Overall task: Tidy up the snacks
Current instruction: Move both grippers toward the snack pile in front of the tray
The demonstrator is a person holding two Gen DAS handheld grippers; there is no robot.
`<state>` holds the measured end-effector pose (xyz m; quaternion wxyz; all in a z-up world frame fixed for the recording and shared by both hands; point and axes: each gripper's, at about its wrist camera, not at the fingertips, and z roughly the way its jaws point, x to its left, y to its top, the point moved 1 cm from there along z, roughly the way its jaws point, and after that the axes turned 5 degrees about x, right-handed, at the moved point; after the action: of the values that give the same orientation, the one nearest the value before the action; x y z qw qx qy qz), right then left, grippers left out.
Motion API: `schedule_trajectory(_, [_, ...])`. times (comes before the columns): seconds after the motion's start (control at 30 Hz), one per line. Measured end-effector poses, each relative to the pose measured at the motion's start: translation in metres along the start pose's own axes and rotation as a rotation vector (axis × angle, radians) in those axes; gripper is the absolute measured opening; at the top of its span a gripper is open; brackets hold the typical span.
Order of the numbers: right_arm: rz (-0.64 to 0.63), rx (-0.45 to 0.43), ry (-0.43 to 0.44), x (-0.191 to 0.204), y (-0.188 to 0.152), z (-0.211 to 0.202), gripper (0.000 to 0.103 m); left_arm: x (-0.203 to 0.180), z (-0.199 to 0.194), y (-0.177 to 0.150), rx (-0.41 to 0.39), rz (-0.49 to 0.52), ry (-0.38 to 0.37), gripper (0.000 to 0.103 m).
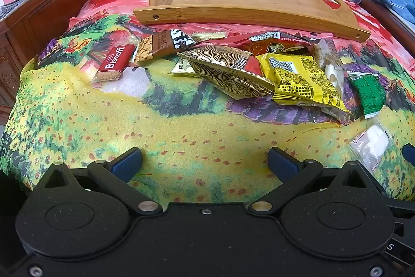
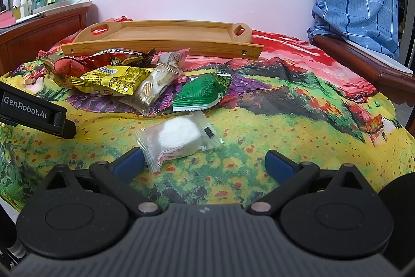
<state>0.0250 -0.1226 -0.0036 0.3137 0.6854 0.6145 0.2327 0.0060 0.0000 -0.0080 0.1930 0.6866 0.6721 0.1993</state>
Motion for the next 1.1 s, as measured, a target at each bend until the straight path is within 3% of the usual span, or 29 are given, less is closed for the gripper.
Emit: schedule_trajectory(1.1, [0.001, -0.003, 0.002, -0.0013, 0.0014, 0.0014, 0.103, -0.0005, -0.0055, -0.0055, -0.058, 0.03, -0.015, 0.103])
